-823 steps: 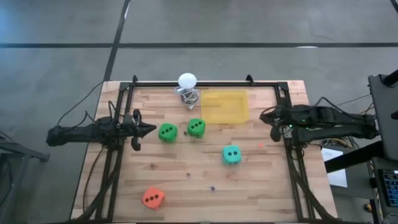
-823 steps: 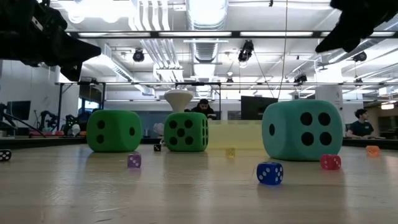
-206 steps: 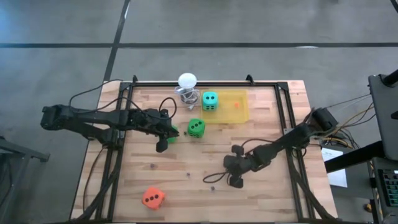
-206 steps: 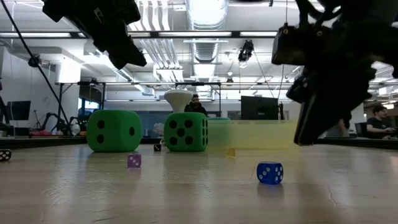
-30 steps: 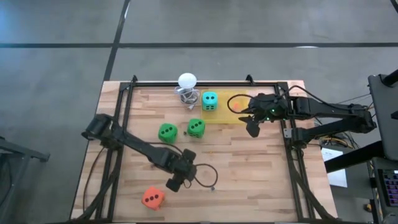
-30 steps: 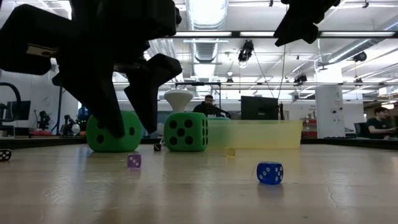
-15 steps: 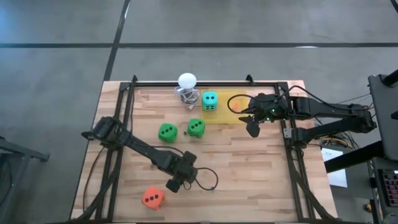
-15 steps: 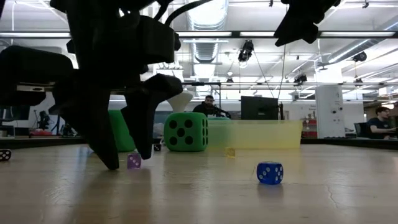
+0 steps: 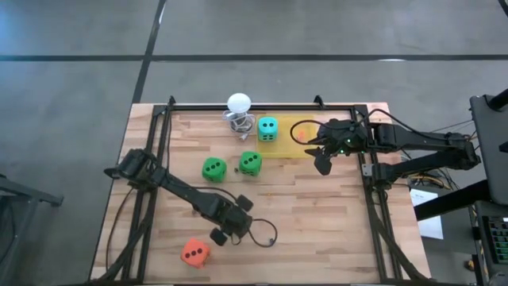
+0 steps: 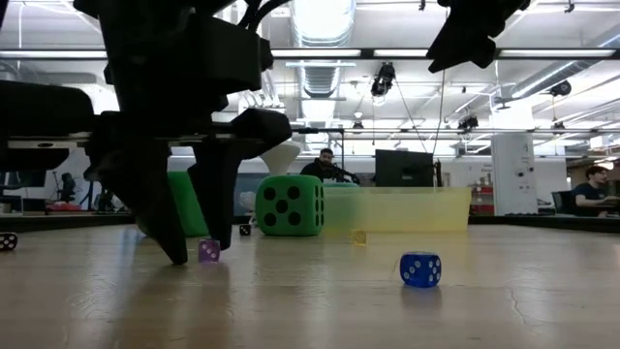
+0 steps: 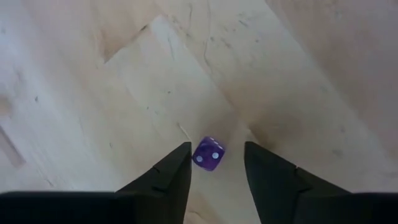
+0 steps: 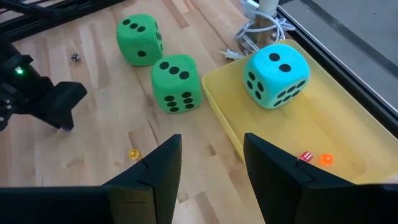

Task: Pick & Place Dice
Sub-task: Put the small violet dice into the yellow bin

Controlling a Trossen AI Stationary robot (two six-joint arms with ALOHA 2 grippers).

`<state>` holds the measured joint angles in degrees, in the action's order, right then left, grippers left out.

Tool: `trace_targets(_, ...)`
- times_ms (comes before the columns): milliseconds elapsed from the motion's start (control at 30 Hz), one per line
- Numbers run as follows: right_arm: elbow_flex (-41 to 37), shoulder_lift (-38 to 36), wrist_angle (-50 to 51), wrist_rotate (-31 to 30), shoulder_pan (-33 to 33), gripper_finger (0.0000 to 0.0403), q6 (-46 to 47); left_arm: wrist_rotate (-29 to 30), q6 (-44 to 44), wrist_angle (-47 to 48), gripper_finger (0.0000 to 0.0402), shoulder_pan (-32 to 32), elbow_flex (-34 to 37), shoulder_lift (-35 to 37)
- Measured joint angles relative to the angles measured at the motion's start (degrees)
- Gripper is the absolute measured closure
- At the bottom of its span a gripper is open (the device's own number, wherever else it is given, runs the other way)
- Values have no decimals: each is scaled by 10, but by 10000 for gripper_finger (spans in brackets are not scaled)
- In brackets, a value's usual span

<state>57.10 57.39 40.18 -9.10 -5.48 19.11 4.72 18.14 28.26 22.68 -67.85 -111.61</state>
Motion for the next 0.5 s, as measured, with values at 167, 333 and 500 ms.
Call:
trace_targets(167, 0, 0, 0, 0, 0, 236, 0, 15, 68, -6, 258, 0, 0, 0)
trace_targets(333, 0, 0, 0, 1, 1, 236, 2, 17, 106, -6, 258, 0, 0, 0)
trace_targets(500, 0, 0, 0, 2, 8, 236, 4, 4, 147, -4, 270, -1, 0, 0)
